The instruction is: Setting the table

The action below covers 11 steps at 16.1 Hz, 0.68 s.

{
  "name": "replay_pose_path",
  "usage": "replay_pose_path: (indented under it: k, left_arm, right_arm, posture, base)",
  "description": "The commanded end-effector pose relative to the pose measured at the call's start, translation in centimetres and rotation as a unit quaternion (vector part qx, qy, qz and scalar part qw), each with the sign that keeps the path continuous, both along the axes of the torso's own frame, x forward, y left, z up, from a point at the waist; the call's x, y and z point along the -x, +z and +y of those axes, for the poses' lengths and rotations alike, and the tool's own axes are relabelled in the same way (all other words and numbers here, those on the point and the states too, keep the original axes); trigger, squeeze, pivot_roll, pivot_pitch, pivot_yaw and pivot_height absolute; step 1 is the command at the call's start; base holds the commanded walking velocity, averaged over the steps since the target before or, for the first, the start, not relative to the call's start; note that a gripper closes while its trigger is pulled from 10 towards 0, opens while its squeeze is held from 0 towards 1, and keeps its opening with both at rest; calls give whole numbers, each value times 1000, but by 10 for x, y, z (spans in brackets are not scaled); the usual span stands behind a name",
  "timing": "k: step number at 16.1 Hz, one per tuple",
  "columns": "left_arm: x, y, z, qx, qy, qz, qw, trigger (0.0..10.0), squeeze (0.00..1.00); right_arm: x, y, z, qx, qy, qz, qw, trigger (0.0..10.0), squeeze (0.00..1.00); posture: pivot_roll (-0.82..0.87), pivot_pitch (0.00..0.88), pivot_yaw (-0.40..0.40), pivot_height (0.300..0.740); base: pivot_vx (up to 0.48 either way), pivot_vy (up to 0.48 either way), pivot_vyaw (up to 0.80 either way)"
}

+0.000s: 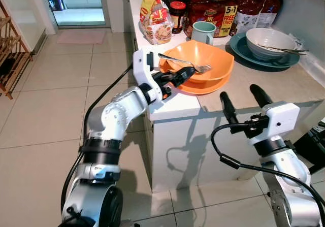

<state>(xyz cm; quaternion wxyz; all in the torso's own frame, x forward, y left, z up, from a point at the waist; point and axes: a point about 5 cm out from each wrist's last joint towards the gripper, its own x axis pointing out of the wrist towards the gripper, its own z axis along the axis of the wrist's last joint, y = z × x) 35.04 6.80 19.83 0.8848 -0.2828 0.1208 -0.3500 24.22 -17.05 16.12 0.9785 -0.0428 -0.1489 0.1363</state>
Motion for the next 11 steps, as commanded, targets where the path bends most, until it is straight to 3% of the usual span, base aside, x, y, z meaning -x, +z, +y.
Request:
replay_pose_path:
  k: [1,2,3,4,11]
  left_arm:
    - [-2,5,-4,-8,0,-8,1000,3569,0]
    - [-3,5,-4,-8,0,-8,1000,2392,0]
    - [-4,6,-4,-7,2,-10,1000,353,0]
    - [-6,6,-4,-6,5,-10,1000,0,0]
    - [-12,3,-2,-8,21,1,1000,0,0]
  right_arm:
    - [-1,5,1,-1,4,-6,1000,10000,0]
    - [-1,5,2,0,6,-6,1000,10000,0]
    - [-2,5,3,0,11,-4,1000,10000,0]
    - [-3,5,3,0,14,-1,1000,10000,0]
    - [-1,-3,5,2,21,18,1000,10000,0]
  posture:
    - [10,7,-8,740]
    - [10,7,-8,740]
    - [10,6,-8,740]
    - [10,6,-9,740]
    - [9,5,-3,740]
  base:
    - [0,0,0]
    - [0,0,0]
    - [0,0,0]
    - [0,0,0]
    - [0,0,0]
